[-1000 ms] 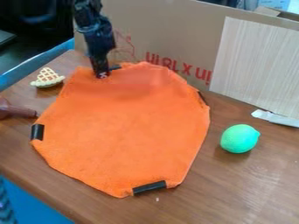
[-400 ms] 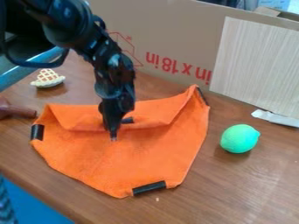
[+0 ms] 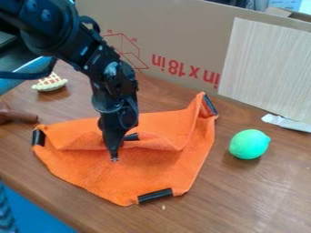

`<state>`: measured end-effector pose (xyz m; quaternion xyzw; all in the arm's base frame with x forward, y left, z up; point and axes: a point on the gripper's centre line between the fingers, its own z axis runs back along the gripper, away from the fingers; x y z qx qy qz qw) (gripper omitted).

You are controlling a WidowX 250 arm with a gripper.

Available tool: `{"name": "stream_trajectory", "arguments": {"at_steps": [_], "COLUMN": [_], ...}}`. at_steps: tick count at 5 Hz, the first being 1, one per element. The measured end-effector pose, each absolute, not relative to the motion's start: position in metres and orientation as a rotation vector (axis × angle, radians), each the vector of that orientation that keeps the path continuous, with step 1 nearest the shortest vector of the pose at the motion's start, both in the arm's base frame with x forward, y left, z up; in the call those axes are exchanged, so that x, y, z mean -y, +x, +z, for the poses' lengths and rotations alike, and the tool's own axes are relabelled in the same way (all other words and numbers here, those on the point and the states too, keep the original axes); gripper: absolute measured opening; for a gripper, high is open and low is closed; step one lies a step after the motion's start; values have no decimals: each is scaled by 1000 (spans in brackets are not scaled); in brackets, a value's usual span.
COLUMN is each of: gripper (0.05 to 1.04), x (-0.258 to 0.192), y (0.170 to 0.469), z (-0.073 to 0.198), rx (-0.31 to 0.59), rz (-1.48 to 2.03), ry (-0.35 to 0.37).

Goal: Fold the cloth from top left to bottom right

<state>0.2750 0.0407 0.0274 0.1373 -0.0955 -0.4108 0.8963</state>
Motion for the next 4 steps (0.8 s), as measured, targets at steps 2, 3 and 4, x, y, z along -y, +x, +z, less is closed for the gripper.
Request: {"name": "stream_trajectory", "arguments": {"at_steps": [2, 3, 4], "gripper": [60, 60, 60], "x": [-19, -7, 4], "y": [267, 258, 247], "z": [30, 11, -7], "rx": [182, 133, 105], "rz": [-839, -833, -841], "ry": [276, 299, 318]}}
